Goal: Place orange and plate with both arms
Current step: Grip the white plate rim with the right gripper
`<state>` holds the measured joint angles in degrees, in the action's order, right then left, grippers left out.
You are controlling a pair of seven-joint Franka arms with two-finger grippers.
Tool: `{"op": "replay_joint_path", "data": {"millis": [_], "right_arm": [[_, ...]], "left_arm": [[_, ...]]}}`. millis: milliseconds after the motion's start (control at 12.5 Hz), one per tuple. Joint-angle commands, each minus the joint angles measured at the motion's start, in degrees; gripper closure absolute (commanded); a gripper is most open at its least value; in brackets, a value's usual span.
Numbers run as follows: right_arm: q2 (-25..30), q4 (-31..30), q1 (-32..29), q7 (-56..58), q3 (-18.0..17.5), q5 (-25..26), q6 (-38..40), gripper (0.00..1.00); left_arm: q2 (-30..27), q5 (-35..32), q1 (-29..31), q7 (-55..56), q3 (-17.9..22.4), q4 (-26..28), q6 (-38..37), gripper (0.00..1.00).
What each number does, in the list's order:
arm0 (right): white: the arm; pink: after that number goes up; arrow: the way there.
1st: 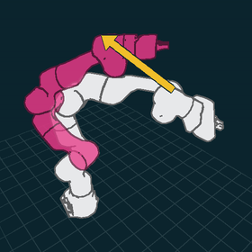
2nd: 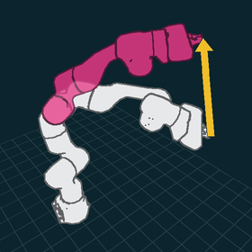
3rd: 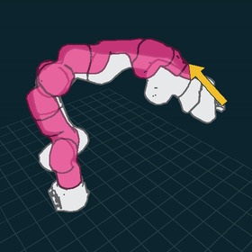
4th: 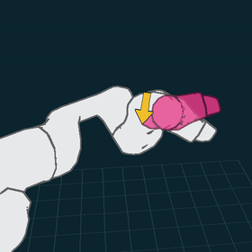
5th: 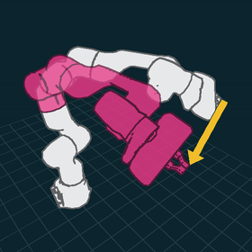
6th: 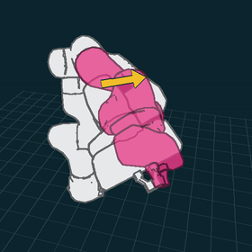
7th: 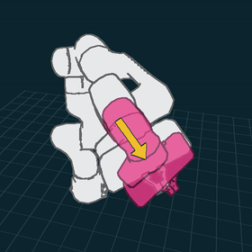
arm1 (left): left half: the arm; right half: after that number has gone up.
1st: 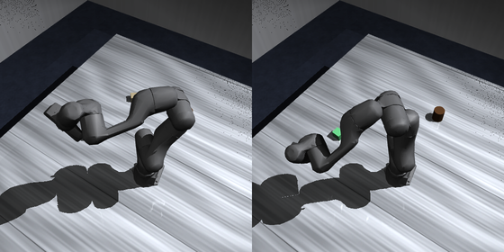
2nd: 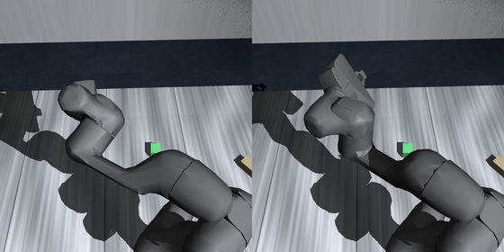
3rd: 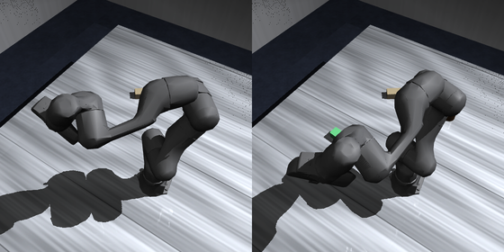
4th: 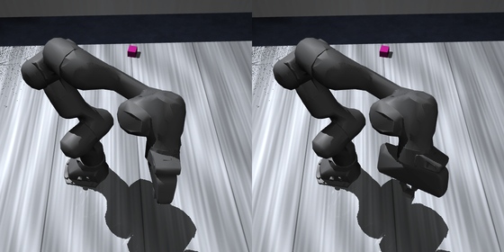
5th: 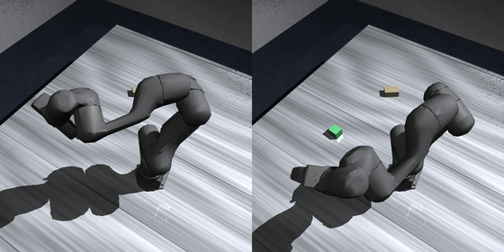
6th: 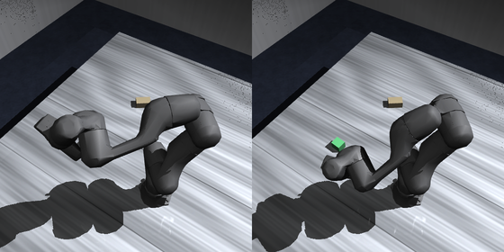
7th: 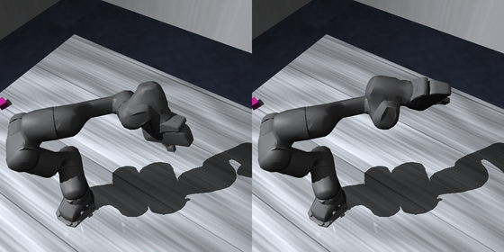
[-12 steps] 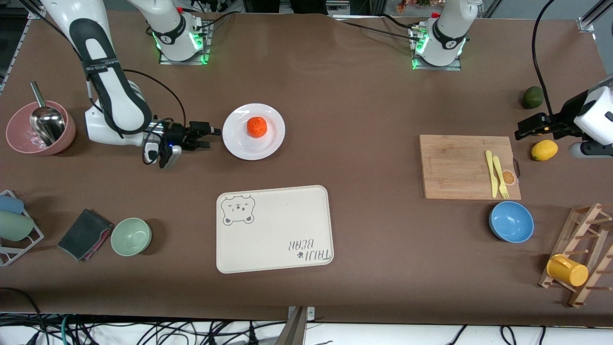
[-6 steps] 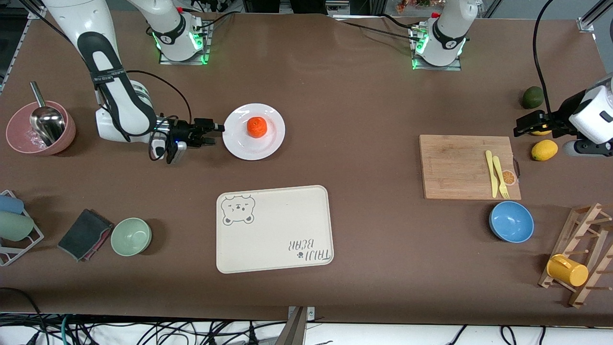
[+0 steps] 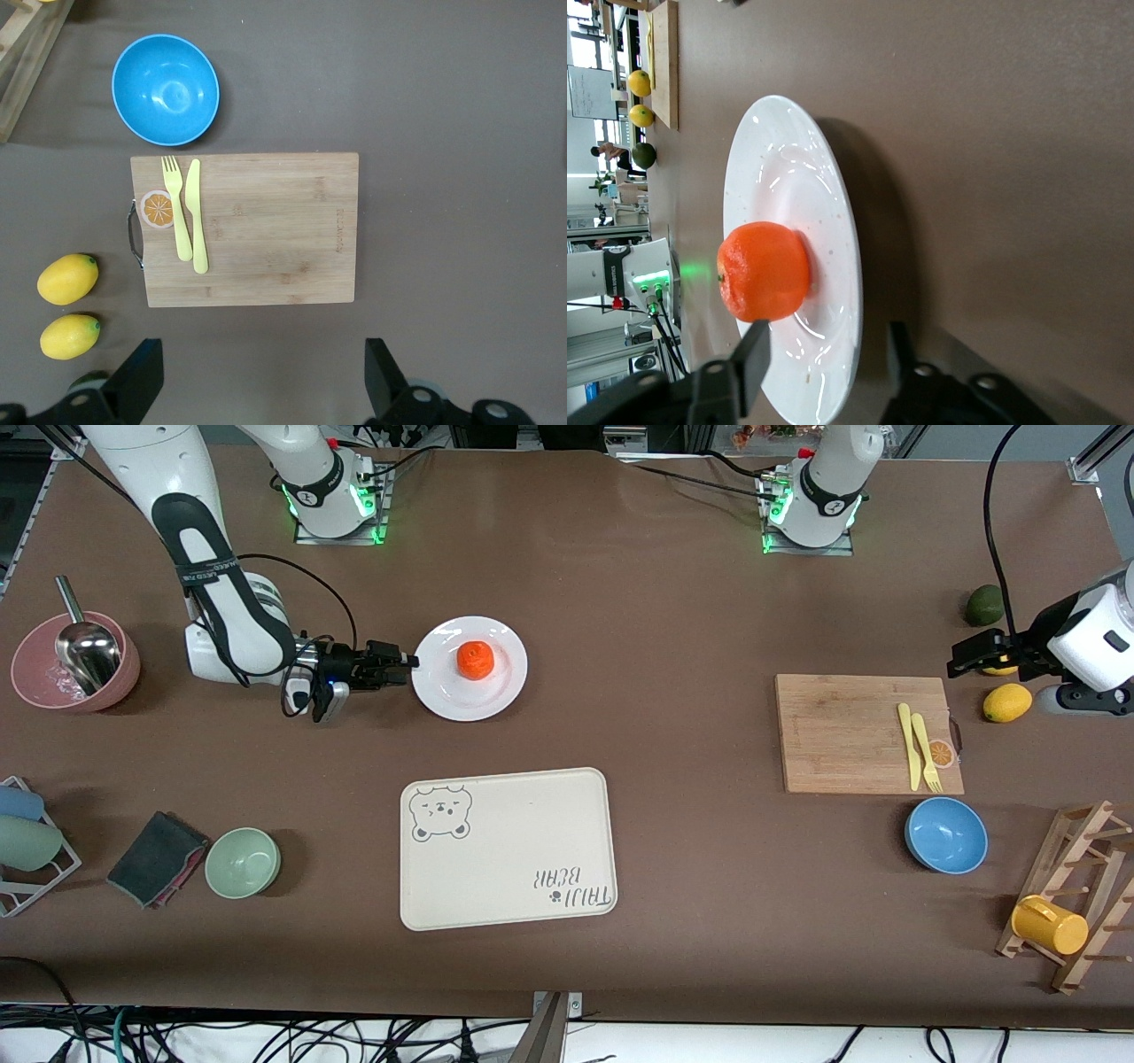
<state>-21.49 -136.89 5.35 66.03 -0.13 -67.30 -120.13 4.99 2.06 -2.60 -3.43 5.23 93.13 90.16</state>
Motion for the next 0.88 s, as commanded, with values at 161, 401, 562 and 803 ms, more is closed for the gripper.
{"op": "replay_joint_path", "data": {"millis": [161, 401, 562, 803], "right_arm": [[0.31, -1.62, -0.43, 2.44, -0.39, -1.52, -2.38, 0.57], [-0.57, -1.63, -0.34, 2.88, -0.48, -2.47, -2.56, 0.58], [-1.79, -1.63, -0.16, 5.42, -1.62, -6.59, -2.65, 0.58], [-1.89, -1.63, -0.16, 5.43, -3.47, -8.11, -5.37, 0.58]], "left_arm": [[0.55, -1.36, -0.3, -0.88, 0.13, -1.38, -0.95, 0.0], [0.55, -1.36, -0.3, -0.79, 0.13, -1.29, -1.04, 0.0], [0.55, -1.36, -0.3, -0.79, 0.13, -1.29, -1.12, 0.0], [0.55, -1.27, -0.3, -0.79, 0.13, -1.29, -1.12, 0.0]]}}
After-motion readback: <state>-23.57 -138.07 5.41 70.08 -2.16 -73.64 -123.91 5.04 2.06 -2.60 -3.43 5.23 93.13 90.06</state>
